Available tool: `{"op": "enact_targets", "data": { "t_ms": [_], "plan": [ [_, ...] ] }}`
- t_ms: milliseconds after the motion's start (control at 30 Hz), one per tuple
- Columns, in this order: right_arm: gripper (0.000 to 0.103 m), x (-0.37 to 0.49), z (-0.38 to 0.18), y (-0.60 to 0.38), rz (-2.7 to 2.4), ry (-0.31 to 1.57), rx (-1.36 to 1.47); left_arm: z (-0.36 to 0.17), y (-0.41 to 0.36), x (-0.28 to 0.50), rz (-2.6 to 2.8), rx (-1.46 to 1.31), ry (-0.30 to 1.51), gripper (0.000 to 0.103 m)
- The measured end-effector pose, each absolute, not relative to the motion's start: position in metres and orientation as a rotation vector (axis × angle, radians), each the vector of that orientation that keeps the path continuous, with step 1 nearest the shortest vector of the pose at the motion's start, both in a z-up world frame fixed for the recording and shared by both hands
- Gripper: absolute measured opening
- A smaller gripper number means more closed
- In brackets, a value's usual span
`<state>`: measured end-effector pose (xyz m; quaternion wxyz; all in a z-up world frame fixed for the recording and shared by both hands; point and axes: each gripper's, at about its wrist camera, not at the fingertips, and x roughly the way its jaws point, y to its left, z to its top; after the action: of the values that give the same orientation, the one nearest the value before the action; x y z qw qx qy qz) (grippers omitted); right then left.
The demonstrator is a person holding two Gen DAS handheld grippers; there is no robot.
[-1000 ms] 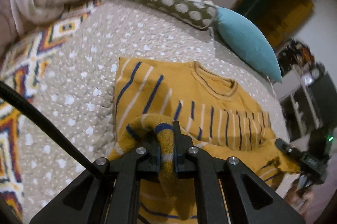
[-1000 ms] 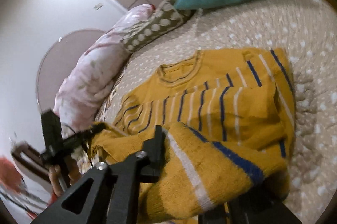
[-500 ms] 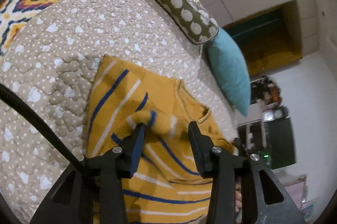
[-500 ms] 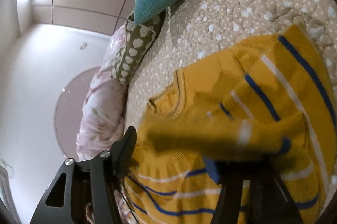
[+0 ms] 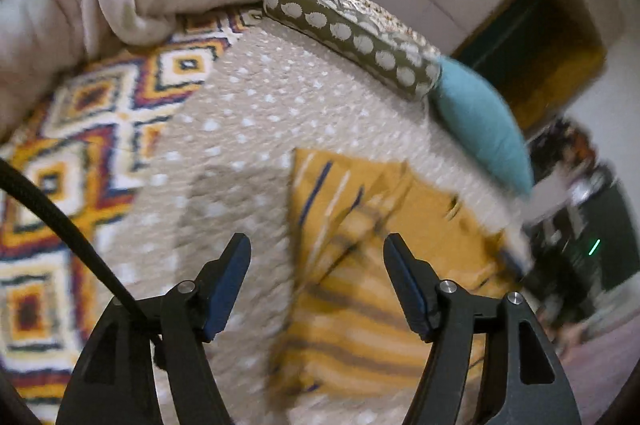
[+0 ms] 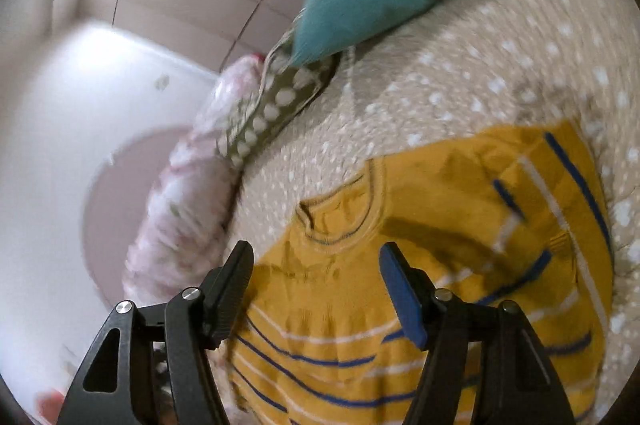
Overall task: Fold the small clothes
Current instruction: 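Lay the hem onto the collar and open both tools, then grasp the folded sweater's edge with the right tool and fold it over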
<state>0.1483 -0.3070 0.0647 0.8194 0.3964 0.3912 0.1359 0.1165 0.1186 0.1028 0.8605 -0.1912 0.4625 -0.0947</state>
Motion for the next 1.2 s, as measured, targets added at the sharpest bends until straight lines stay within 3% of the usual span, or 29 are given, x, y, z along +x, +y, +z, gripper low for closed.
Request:
{"op": "enact_targets", "data": {
  "t_ms": [200,233,267,333,367,567,600,667,733,1000,1200],
  "plan": [
    [0.070,0.152,0.074,-0.213,0.365,0.914,0.555,0.076,0.118,0.063,-0.168,-0.256,0.997,0.068],
    [0.067,0.153,0.071,-0.195,0.381,0.933,0.499,0.070,0.118,0.057,-0.153,-0.233,0.993,0.068],
    [0.054,0.158,0.066,-0.167,0.397,0.959,0.408,0.064,0.117,0.051,-0.139,-0.213,0.989,0.068],
    [0.040,0.170,0.054,-0.131,0.405,0.995,0.289,0.051,0.115,0.042,-0.113,-0.169,0.970,0.068],
    [0.040,0.178,0.048,-0.110,0.405,1.011,0.234,0.045,0.113,0.040,-0.107,-0.150,0.961,0.068],
    [0.042,0.224,0.030,-0.010,0.407,1.048,0.040,0.013,0.109,0.035,-0.055,-0.092,0.927,0.069],
    [0.046,0.226,0.030,0.006,0.409,1.045,-0.013,0.012,0.107,0.034,-0.051,-0.079,0.915,0.070],
    [0.066,0.226,0.027,0.037,0.394,1.043,-0.148,0.010,0.103,0.034,-0.037,-0.050,0.903,0.072],
    [0.066,0.223,0.028,0.047,0.385,1.034,-0.232,0.008,0.099,0.035,-0.029,-0.031,0.902,0.075],
    [0.064,0.186,0.098,-0.087,0.411,0.943,0.075,0.006,0.099,0.035,-0.023,-0.019,0.886,0.078],
    [0.064,0.166,0.063,-0.246,0.133,1.044,0.163,0.005,0.099,0.036,-0.021,-0.015,0.887,0.079]
  ]
}}
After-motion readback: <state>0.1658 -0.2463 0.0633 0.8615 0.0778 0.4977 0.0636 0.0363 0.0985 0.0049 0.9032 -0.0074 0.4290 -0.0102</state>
